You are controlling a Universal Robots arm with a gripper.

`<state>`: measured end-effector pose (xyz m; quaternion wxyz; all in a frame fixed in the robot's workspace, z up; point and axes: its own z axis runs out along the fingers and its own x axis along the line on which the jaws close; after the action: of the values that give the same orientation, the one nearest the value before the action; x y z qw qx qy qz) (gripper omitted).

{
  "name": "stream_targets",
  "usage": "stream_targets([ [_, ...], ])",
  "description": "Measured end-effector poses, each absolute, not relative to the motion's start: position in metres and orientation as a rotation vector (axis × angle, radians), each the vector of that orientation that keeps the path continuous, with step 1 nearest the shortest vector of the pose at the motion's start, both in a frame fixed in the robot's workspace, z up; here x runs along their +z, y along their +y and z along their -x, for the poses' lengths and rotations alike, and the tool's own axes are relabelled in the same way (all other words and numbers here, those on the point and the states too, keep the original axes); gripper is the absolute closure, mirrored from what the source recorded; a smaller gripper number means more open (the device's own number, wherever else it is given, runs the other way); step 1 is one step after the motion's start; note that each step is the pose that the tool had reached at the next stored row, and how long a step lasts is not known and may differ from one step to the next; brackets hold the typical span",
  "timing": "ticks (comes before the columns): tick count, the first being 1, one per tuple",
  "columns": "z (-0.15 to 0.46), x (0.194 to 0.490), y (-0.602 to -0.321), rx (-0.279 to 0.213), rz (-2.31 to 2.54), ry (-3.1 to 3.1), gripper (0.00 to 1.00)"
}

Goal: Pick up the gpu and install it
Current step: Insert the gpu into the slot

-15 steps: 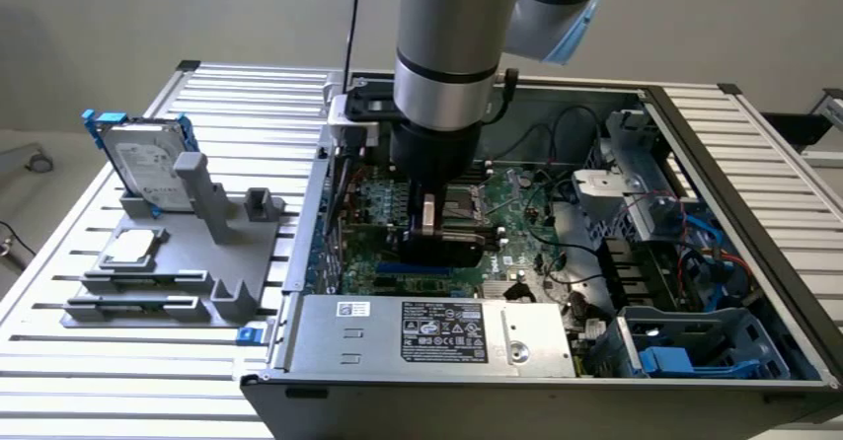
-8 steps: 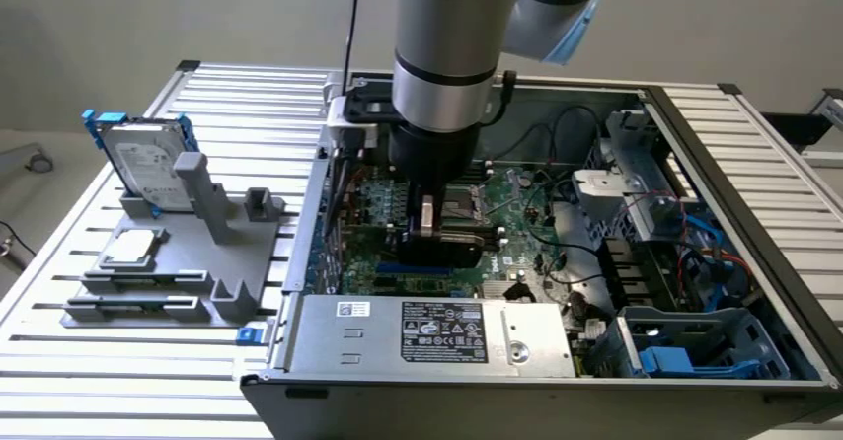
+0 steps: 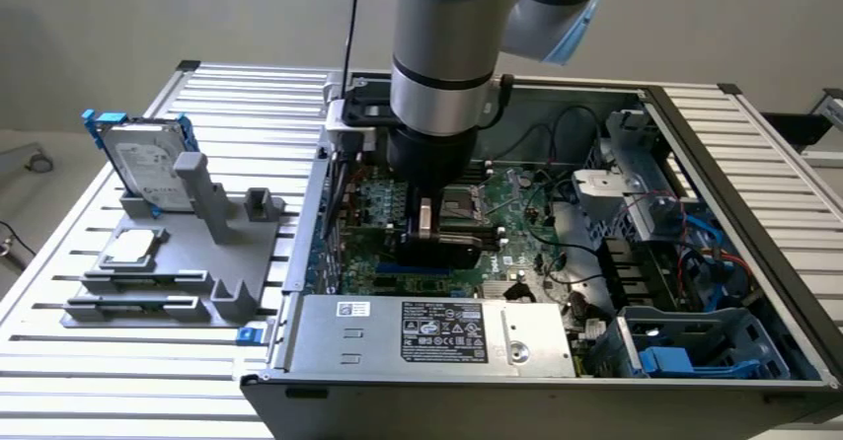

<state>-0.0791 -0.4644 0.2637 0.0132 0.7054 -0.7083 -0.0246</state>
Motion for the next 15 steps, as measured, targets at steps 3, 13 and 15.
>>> stream_targets([
  [3,0.0793,0.2626,-0.4644,-0.080,-2.199,-2.208,0.74],
  [13,0.0794,0.2603,-0.4644,-0.090,-2.200,-2.203,0.74],
  [15,0.0795,0.2600,-0.4643,-0.093,-2.199,-2.201,0.74],
])
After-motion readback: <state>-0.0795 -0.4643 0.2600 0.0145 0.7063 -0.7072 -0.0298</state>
